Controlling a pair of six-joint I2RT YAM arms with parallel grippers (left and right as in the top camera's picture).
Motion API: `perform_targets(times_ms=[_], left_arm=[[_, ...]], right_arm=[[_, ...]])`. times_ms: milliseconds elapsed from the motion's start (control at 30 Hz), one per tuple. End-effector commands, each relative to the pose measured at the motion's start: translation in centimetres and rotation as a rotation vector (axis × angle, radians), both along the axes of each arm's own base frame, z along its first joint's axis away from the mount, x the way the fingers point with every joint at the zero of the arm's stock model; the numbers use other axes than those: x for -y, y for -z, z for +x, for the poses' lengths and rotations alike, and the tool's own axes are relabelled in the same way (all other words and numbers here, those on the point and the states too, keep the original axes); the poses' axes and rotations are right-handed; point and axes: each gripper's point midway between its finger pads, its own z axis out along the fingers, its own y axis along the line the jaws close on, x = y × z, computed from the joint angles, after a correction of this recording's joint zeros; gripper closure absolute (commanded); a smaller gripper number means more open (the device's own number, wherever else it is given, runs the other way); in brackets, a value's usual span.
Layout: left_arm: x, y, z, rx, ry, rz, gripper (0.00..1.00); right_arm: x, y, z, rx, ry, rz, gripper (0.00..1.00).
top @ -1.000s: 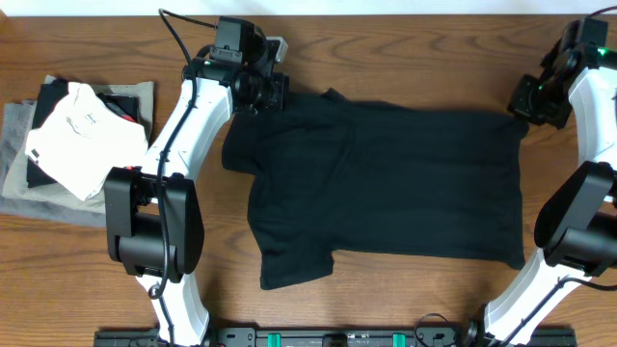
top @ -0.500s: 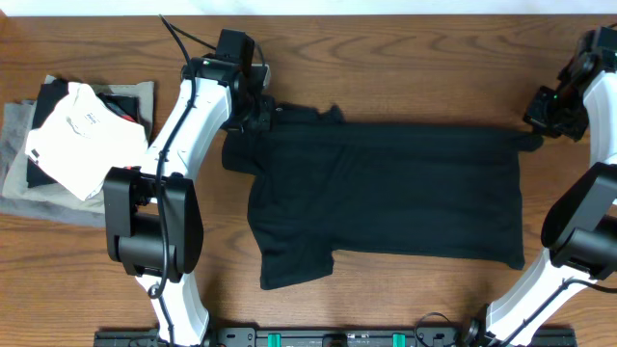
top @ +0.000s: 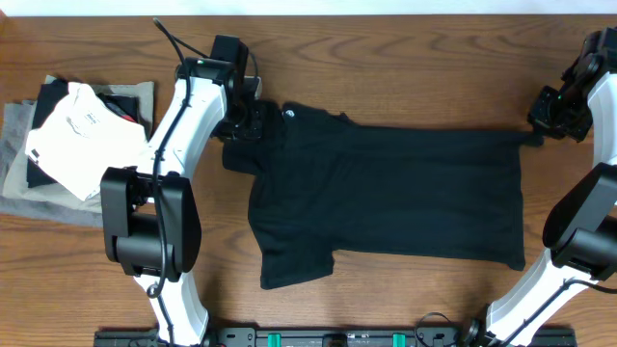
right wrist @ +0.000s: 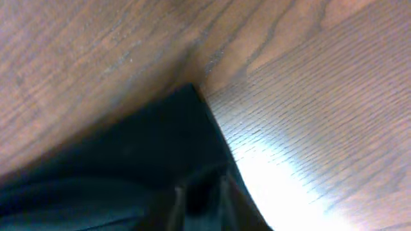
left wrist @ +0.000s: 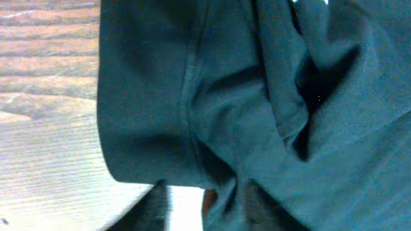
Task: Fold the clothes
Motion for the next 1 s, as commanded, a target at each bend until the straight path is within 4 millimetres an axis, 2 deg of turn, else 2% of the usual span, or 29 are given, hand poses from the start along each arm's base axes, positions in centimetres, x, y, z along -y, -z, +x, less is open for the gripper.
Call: perform_targets(times_ms=[0, 133, 300, 400, 533, 667, 733, 800, 967], left_arm=[[-0.4, -0.1, 0.2, 0.003, 0.0, 0.013, 0.55], [-0.3, -0.2, 0.5, 0.017, 0.0, 0.01, 0.55], [0.2, -0.5, 2.1, 0.085, 0.005, -0.014, 0.55], [1.3, -0.9, 2.9, 0.115, 0.018, -0.076, 0.55], [3.9, -1.8, 3.2, 0.144, 0.101, -0.221, 0.54], [5.2, -2.8, 5.0, 0.23, 0.123, -0.288, 0.53], [5.4, -3.0, 6.0, 0.272, 0.128, -0.293, 0.48], [5.5, -2.9, 6.8, 0.298, 0.126, -0.298, 0.37], [7.1, -2.6, 8.1, 0.338, 0.157, -0.381, 0.3]], right_arm=[[0.6, -0.5, 0.0, 0.006, 0.013, -0.017, 0.8], [0.5, -0.4, -0.2, 0.001, 0.013, -0.015, 0.58], [0.4, -0.5, -0.1, 0.002, 0.011, -0.015, 0.44], [0.3, -0.4, -0.1, 0.002, 0.007, -0.014, 0.37], [-0.2, -0.4, 0.3, 0.017, 0.001, 0.012, 0.37], [-1.3, -0.2, 1.1, 0.055, -0.016, 0.07, 0.38], [-1.8, -0.1, 1.3, 0.063, -0.027, 0.078, 0.38], [-2.2, -0.1, 1.6, 0.067, -0.04, 0.076, 0.38], [-3.6, -0.1, 2.3, 0.078, -0.084, 0.07, 0.39]])
